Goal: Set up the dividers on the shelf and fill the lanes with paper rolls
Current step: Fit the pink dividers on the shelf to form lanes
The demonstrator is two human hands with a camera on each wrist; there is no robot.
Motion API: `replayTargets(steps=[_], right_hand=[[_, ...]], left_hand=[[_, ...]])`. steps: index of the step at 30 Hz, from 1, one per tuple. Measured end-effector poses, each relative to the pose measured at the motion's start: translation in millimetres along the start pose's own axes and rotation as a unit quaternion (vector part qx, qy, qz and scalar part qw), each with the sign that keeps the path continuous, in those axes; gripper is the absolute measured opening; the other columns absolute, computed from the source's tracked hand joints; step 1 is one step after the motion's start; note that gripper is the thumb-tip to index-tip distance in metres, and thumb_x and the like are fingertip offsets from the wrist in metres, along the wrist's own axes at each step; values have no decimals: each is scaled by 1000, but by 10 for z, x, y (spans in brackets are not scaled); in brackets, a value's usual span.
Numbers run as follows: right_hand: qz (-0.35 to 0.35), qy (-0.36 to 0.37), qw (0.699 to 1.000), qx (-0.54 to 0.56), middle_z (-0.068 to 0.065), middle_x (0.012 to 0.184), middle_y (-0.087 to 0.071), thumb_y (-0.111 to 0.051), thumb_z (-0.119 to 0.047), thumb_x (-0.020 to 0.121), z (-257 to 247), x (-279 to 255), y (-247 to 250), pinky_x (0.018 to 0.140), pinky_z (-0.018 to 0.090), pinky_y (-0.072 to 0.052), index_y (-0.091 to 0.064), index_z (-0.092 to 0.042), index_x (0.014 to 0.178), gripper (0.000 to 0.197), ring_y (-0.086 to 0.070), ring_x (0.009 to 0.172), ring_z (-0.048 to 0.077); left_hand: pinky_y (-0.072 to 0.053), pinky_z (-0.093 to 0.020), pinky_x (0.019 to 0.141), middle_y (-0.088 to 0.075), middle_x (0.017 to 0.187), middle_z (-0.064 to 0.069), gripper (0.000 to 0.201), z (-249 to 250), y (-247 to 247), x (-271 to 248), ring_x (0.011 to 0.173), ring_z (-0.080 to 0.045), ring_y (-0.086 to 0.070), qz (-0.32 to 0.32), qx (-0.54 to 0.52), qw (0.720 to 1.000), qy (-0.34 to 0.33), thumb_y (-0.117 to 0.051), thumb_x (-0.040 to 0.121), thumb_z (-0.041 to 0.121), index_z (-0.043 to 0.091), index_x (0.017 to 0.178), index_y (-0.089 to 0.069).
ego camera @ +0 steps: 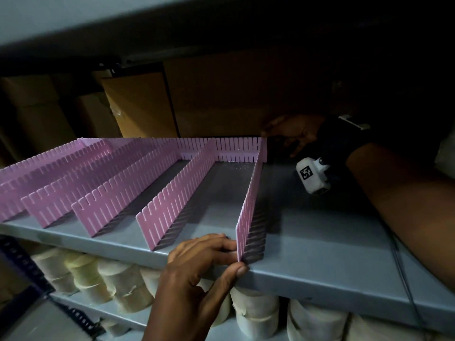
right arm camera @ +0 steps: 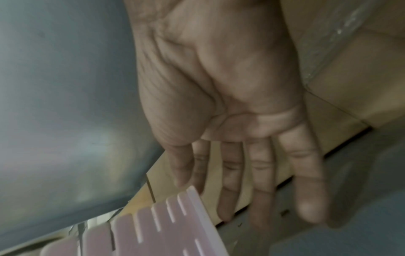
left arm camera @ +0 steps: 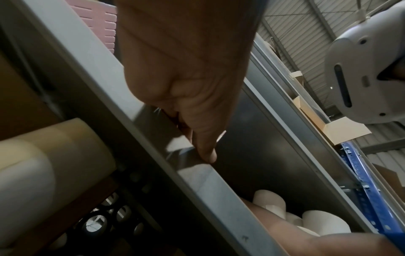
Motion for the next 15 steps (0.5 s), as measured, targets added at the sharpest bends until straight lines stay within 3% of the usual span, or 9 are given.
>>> replayTargets(steps=[5, 9, 15], right_hand=[[7, 12, 1000, -24, 8, 149, -41, -65, -42, 89, -31, -7, -1, 93, 56, -50, -48, -26, 140, 56, -44, 129, 37], [9, 19, 999, -32, 8, 147, -43, -63, -40, 91, -30, -7, 2, 89, 55, -51, -51, -27, 136, 49, -45, 127, 37], [37, 32, 998, -49, 10, 144, -47, -64, -35, 91, -113, 11, -16, 95, 49, -45, -50, -21, 135, 49, -44, 131, 33]], left_hand=[[-51, -50, 85, -75, 101, 18, 17, 9, -10, 21, 105, -7, -70, 3, 6, 1000, -5, -73, 82, 42, 25, 80, -78], [-51, -53, 83, -74, 99, 16, 17, 24, -17, 37, 103, -6, -70, 4, 13, 1000, -9, -73, 81, 43, 26, 78, -78], [-51, -54, 82, -74, 99, 18, 16, 4, -24, 28, 102, -7, -70, 12, 16, 1000, -8, -74, 81, 45, 30, 79, -77]])
Point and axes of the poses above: each hand's wrist, its own x-axis towards the middle knuckle, its own y-axis out of the back of the hand, z = x × y, the point moved 4 cm from there along x, towards the middle knuckle
